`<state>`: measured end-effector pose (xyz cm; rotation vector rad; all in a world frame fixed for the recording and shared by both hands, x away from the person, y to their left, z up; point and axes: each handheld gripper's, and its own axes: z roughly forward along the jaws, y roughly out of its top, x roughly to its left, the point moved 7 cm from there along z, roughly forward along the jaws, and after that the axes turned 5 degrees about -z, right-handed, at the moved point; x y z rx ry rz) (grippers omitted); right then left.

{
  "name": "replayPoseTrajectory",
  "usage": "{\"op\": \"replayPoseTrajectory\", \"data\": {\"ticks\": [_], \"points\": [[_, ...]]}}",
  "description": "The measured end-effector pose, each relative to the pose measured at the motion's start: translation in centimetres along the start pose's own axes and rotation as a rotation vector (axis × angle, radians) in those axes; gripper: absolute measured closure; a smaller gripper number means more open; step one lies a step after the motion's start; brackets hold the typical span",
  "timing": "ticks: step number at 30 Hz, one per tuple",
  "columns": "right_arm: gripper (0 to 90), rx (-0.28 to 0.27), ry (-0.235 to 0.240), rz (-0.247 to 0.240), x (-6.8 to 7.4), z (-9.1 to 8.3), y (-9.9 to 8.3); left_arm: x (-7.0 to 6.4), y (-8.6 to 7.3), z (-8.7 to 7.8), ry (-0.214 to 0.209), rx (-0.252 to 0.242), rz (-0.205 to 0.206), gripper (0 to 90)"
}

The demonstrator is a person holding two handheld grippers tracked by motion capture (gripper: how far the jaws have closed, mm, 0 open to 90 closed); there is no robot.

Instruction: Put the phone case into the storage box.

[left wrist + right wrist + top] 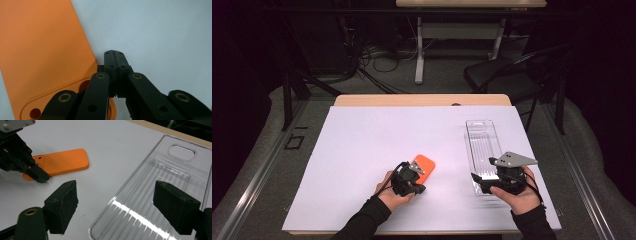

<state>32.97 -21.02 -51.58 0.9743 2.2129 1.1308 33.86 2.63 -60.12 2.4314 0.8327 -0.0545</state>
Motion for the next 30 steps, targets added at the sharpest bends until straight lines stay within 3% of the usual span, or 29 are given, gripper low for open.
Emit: {"op": "replayPoseTrajectory", "data": {"ticks": [16,30], "points": [[19.4,0.002,-0.002,-0.001,-0.1,0.0,-0.1,1.9,-1.1,-1.1,0.036,-0.021,-0.044,90.0],[19.4,0.004,0.000,-0.002,0.0,0.2,-0.2,2.2,-1.3,-1.2,0.035,-0.033,-0.060,90.0]]}}
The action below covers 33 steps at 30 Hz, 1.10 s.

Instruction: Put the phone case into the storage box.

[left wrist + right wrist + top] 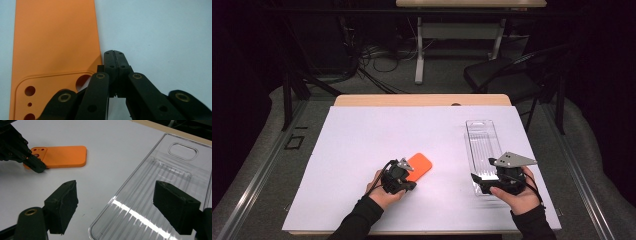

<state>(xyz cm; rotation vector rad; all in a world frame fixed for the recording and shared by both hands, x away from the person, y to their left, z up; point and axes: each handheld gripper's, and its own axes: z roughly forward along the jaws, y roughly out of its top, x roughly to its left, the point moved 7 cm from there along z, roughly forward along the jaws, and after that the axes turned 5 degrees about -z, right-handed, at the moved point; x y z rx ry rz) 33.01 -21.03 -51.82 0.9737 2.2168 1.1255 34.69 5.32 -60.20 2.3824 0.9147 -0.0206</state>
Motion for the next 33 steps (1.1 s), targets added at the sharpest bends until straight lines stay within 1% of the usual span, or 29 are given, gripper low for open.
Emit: {"op": "replayPoseTrajectory", "data": {"ticks": [4,9,15,16,21,25,30,33], "points": [[19.4,0.000,0.004,-0.001,0.1,0.0,0.0,0.0,0.0,-0.3,-0.003,-0.009,-0.001,89.5],[19.3,-0.001,0.006,-0.001,0.1,0.0,-0.1,0.1,0.1,-1.3,-0.019,-0.044,-0.025,87.4],[19.3,-0.005,0.005,0.001,0.1,0.0,0.0,0.6,0.2,-2.6,-0.033,-0.086,-0.057,82.7],[19.3,-0.003,0.005,0.001,0.1,0.0,-0.1,0.7,0.2,-2.8,-0.029,-0.095,-0.061,81.7],[19.3,-0.004,0.007,-0.001,0.1,0.1,0.0,1.3,0.3,-3.7,-0.010,-0.128,-0.080,72.2],[19.3,-0.001,0.010,-0.005,0.2,0.1,-0.1,1.5,0.4,-4.1,-0.008,-0.147,-0.097,63.2],[19.3,-0.002,0.009,-0.002,0.2,0.1,-0.1,1.9,0.6,-4.5,0.001,-0.164,-0.122,49.0],[19.3,-0.005,0.008,-0.002,0.2,0.1,0.0,2.1,0.7,-4.7,0.013,-0.170,-0.126,40.8]]}}
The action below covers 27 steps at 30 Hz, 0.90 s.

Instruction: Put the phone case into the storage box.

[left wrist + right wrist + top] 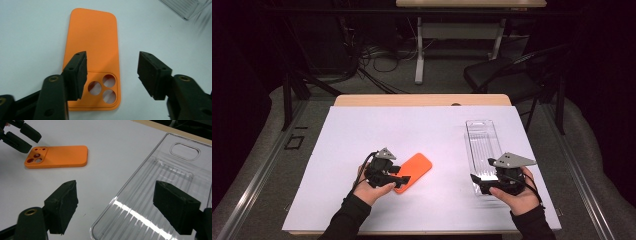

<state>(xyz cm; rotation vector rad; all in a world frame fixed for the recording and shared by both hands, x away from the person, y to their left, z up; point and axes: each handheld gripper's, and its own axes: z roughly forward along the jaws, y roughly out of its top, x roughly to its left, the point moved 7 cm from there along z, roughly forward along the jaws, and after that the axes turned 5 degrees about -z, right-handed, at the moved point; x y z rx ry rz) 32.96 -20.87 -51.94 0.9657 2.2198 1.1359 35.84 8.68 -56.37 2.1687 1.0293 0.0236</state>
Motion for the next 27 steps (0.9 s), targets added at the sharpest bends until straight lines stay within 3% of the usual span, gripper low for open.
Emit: {"op": "replayPoseTrajectory", "data": {"ticks": [11,15,18,23,27], "points": [[19.3,0.004,0.001,-0.003,0.1,0.0,0.1,0.4,0.7,-0.2,0.006,0.031,-0.017,19.8],[19.3,0.005,0.000,-0.002,0.1,0.0,0.1,0.6,1.2,-0.3,0.001,0.063,-0.012,15.8],[19.3,-0.001,-0.003,0.000,0.1,-0.1,0.2,0.9,1.7,-0.5,-0.005,0.072,-0.039,15.0],[19.3,-0.002,-0.003,0.004,0.0,-0.2,0.2,1.2,2.4,-0.5,-0.022,0.108,-0.044,11.0],[19.3,-0.002,-0.003,0.003,0.0,-0.2,0.2,1.3,2.7,-0.5,-0.034,0.123,-0.050,3.2]]}}
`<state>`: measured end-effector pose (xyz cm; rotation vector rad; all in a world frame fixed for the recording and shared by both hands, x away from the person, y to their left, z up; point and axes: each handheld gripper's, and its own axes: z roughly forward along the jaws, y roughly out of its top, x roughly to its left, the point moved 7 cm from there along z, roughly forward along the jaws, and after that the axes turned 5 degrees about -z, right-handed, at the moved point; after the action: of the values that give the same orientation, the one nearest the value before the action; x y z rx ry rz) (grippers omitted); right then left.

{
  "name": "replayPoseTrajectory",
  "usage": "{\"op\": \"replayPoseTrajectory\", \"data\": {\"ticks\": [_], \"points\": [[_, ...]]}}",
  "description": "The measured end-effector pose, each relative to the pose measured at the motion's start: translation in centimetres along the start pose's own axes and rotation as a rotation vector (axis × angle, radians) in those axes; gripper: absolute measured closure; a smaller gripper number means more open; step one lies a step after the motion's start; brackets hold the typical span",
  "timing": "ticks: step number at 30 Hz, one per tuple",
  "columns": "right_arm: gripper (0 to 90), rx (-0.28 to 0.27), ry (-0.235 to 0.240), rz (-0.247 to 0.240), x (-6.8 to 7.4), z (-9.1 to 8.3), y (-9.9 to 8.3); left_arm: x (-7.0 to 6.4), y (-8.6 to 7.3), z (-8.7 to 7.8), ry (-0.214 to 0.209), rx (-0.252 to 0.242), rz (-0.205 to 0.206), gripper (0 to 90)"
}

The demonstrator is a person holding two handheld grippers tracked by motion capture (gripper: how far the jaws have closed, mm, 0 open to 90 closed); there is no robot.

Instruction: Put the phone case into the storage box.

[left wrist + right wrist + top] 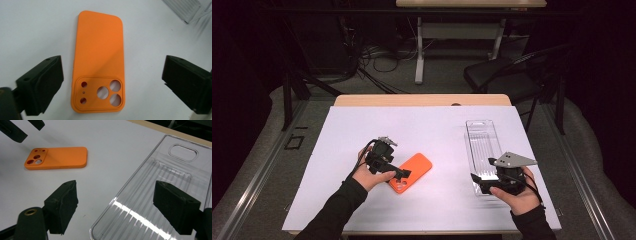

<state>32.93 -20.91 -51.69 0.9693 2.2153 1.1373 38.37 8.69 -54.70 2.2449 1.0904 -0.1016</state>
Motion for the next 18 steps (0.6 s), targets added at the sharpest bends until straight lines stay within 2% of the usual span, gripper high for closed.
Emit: {"op": "replayPoseTrajectory", "data": {"ticks": [2,7,18], "points": [[19.3,-0.001,-0.001,0.000,-0.02,-0.01,0.01,0.04,0.11,-0.03,-0.004,0.011,0.003,0.4],[19.3,-0.002,-0.003,0.003,-0.03,-0.03,0.01,0.07,0.40,-0.09,0.007,0.025,0.003,0.3],[19.3,-0.001,0.000,0.002,0.01,0.04,-0.01,0.55,1.03,-0.05,0.065,0.066,-0.002,0.3]]}}
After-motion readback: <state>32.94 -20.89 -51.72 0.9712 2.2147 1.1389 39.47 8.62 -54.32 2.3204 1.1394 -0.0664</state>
